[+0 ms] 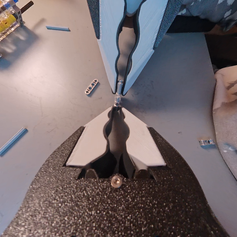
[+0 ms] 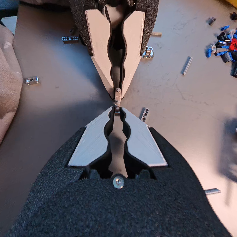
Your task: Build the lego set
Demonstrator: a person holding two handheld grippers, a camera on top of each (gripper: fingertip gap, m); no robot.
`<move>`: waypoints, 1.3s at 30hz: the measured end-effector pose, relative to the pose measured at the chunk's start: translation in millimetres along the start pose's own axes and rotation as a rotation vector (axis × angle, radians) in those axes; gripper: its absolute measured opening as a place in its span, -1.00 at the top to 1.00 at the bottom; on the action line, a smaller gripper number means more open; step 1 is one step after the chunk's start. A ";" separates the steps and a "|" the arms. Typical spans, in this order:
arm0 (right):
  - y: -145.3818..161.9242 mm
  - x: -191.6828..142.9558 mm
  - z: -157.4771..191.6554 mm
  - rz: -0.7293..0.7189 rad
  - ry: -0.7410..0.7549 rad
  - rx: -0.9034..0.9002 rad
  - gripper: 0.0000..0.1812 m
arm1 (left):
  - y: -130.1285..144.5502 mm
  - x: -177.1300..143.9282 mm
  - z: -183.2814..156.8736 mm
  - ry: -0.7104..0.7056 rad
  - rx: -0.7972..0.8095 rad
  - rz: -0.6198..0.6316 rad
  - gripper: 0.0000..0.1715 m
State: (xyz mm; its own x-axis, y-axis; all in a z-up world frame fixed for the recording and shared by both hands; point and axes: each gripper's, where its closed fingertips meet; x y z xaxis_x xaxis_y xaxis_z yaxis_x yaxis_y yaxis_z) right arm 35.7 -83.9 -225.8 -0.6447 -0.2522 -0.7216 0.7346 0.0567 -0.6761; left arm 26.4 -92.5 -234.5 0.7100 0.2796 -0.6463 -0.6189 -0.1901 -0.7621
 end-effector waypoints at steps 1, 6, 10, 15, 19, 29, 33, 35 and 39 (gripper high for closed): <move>-0.4 0.3 -0.4 0.002 0.002 0.003 0.94 | 0.4 0.4 0.3 -0.004 0.003 0.005 0.92; 1.0 3.1 -0.6 0.025 0.011 -0.001 0.94 | -2.3 -4.2 3.3 -0.012 -0.010 -0.020 0.87; 1.0 3.4 0.6 0.045 0.016 -0.008 0.94 | -15.7 -10.2 1.6 -0.005 0.004 -0.097 0.83; -3.3 2.3 2.4 0.027 0.018 -0.016 0.93 | -14.1 -7.3 -0.1 -0.011 0.035 -0.063 0.92; -11.1 -5.2 1.2 -0.064 -0.009 0.014 0.93 | -12.8 -9.5 1.6 -0.004 0.001 -0.076 0.92; -3.0 0.7 2.5 -0.027 -0.009 0.012 0.93 | -7.2 -4.5 -0.8 0.000 0.003 -0.037 0.92; -3.9 -7.7 -0.7 -0.056 -0.028 0.045 0.87 | -7.8 -4.6 -0.6 -0.006 0.011 -0.037 0.93; -7.8 -17.8 -10.3 -0.094 -0.016 0.093 0.79 | -8.4 -5.8 0.4 -0.005 0.003 -0.044 0.93; -1.1 -21.6 -36.9 -0.071 0.085 0.152 0.79 | -8.0 -5.6 0.6 0.002 -0.002 -0.045 0.93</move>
State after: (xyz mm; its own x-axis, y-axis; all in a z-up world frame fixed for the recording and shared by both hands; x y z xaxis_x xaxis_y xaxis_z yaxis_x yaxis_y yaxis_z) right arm 41.0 -42.9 -214.9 -0.7066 -0.1672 -0.6875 0.7062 -0.1064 -0.7000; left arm 27.2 -91.9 -224.8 0.7379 0.2858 -0.6114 -0.5857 -0.1788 -0.7906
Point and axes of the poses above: each gripper's, where its closed fingertips meet, x out along the fingers, y out of its underside, z = x × y across the jaws, and after that the axes turned 12 degrees about x, right-handed
